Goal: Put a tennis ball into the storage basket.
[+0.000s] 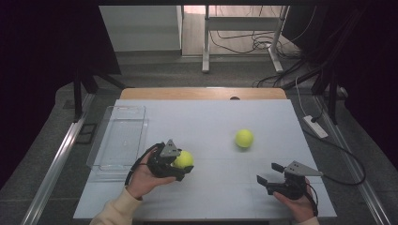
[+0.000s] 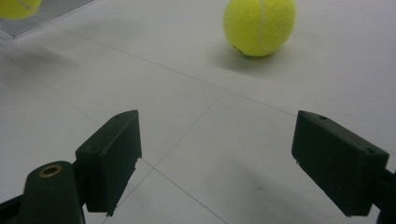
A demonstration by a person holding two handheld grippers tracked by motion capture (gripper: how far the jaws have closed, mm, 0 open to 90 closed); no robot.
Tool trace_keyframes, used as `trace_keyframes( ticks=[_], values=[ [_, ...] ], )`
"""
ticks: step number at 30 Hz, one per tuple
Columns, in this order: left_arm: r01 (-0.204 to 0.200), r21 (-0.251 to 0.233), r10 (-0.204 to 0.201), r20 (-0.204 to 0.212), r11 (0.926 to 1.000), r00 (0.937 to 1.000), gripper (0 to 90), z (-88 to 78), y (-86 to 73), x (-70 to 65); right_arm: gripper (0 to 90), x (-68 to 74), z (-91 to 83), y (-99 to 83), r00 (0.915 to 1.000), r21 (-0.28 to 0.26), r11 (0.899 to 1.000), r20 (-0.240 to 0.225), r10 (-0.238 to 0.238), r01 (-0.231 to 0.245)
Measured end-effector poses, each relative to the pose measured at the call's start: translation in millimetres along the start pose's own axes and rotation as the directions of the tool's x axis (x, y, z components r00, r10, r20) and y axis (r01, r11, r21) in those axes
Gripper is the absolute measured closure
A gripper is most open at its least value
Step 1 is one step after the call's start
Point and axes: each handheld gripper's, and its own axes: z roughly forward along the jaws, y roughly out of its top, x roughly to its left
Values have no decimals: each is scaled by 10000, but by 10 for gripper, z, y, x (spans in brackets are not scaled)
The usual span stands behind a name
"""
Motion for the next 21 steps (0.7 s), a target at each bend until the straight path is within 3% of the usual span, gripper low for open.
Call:
trace_keyframes(
  ticks=[21],
  values=[
    [340, -419, -359, -443, 9985, 9984, 273, -130, 47, 74, 159, 25, 16, 15, 9999, -26, 9999, -120, -107, 107]
  ],
)
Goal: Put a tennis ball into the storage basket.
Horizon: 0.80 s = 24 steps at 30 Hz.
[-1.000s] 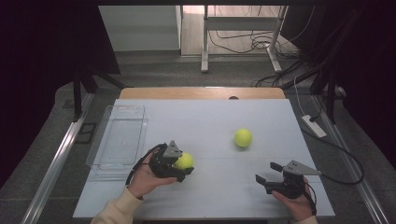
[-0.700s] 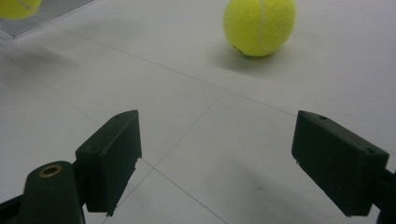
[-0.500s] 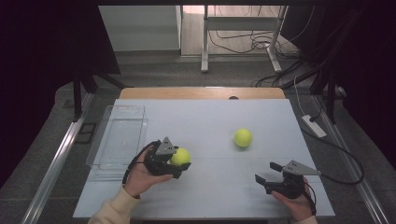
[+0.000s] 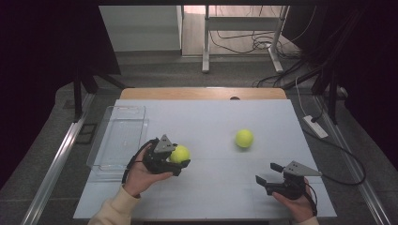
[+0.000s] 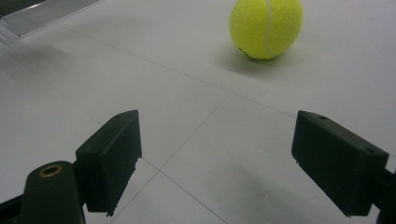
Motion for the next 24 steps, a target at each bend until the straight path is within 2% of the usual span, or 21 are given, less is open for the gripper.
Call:
trace_keyframes(
  ticks=[12, 24],
  values=[
    [247, -136, -249, -193, 9996, 9995, 273, -65, -20, 114, 159, -3, 4, -5, 10000, 43, 10000, 47, 12, -12],
    [315, -195, -320, -303, 9993, 9990, 273, -109, -7, 186, 160, -15, 0, -12, 9999, 67, 10000, 127, 62, -63]
  ],
)
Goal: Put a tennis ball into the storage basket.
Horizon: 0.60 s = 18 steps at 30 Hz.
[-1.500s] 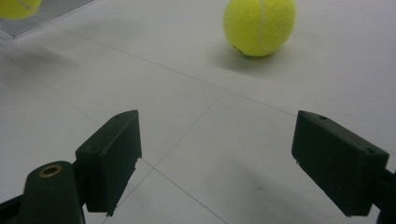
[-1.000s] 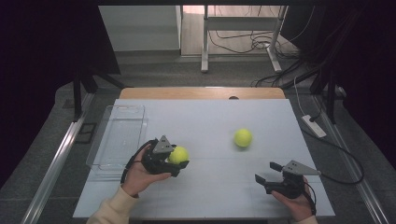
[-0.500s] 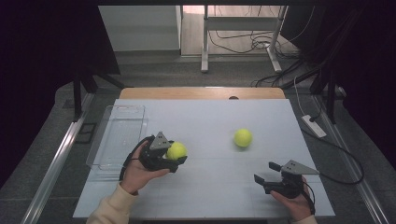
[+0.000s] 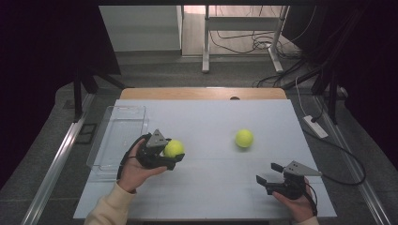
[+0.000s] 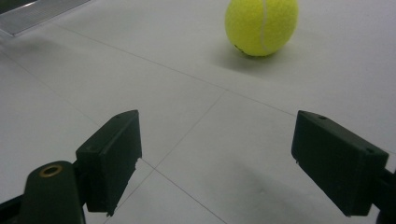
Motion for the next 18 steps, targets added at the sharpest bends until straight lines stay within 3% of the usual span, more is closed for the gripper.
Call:
trace_keyframes(
  ticks=[18],
  values=[
    [249, -214, -257, -363, 9995, 9990, 273, -88, -6, 154, 160, 1, 9, -1, 10000, 44, 10000, 2, -2, 2]
  ],
)
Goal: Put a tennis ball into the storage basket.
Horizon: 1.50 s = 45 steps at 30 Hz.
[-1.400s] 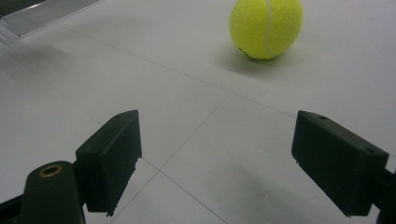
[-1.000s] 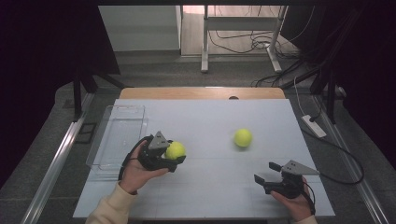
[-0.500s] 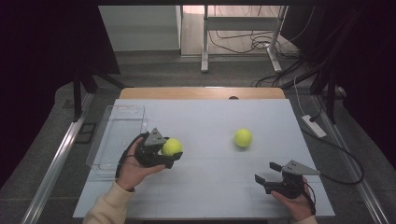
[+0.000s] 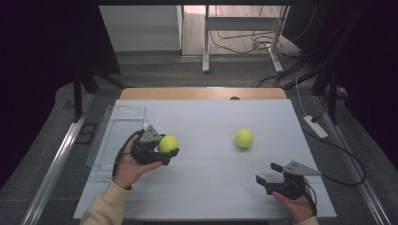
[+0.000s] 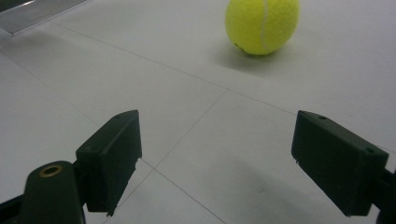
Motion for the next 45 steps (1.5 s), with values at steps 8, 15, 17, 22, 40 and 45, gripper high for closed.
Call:
trace_keyframes(
  ticks=[8, 15, 17, 22, 40, 45],
  values=[
    [250, -173, -253, -212, 9995, 9995, 274, -45, -15, 79, 161, -12, -16, -2, 10000, -78, 10000, 32, 46, -46],
    [466, -251, -476, -404, 9986, 9981, 273, -74, -36, 165, 160, -11, -7, -1, 10000, -53, 10000, 22, 25, -25],
    [562, -325, -576, -425, 9979, 9974, 273, -92, -50, 189, 161, -10, -7, -1, 10000, -60, 10000, 26, 25, -25],
    [777, -536, -805, -522, 9955, 9954, 273, -147, -85, 273, 161, -15, 3, 3, 10000, -31, 10000, 37, 50, -50],
    [1486, -909, -1569, -929, 9847, 9832, 272, -289, -199, 559, 161, -27, 82, 28, 10000, 61, 10000, -56, 47, -46],
    [1585, -1008, -1689, -1045, 9822, 9801, 272, -324, -207, 593, 161, -38, 63, 20, 10000, 31, 10000, -22, 65, -65]
  ],
)
